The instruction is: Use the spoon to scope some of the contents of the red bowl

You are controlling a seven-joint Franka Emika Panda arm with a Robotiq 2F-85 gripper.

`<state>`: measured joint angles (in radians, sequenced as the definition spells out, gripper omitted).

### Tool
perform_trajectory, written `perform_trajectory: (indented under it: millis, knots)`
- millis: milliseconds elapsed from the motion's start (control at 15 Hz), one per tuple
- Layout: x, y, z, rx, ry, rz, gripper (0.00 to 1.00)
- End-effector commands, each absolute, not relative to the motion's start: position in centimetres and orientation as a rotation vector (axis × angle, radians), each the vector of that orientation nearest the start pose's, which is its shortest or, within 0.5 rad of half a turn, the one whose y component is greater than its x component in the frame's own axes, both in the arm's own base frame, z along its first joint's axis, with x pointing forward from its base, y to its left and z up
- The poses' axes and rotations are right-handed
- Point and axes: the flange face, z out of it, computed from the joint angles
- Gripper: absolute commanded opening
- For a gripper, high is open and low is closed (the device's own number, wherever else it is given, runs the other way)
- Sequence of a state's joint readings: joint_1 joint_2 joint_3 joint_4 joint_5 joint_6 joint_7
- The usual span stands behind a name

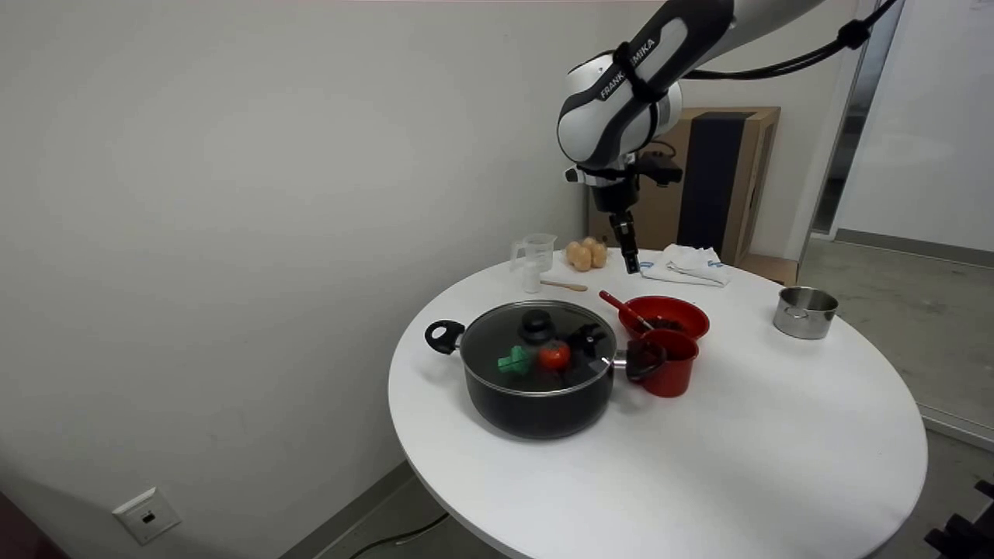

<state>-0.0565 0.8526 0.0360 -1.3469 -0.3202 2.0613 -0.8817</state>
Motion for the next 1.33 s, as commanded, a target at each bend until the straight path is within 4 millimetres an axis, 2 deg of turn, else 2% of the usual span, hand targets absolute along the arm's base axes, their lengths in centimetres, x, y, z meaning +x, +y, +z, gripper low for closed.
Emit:
perform_trajectory:
  millis: [0,200,267,533,733,800,867,1000,1267]
  knots:
    - [72.0,-3.4,22.4,-2.984,-1.504,0.318,1.0]
    - [71.3,-3.0,21.4,-3.002,-1.426,0.297,1.0]
    - [71.3,-3.6,22.0,-3.008,-1.412,0.296,1.0]
    - [71.3,-4.3,20.4,-2.998,-1.482,0.224,1.0]
    - [71.3,-5.2,19.1,-3.036,-1.457,0.155,0.88]
    - [71.3,-5.3,18.4,-3.051,-1.435,0.143,0.98]
    - [71.2,-5.4,17.8,-3.045,-1.425,0.133,0.96]
    - [71.1,-5.4,16.1,-2.996,-1.422,0.133,1.0]
    - [71.4,-4.8,12.8,-2.821,-1.438,0.117,1.0]
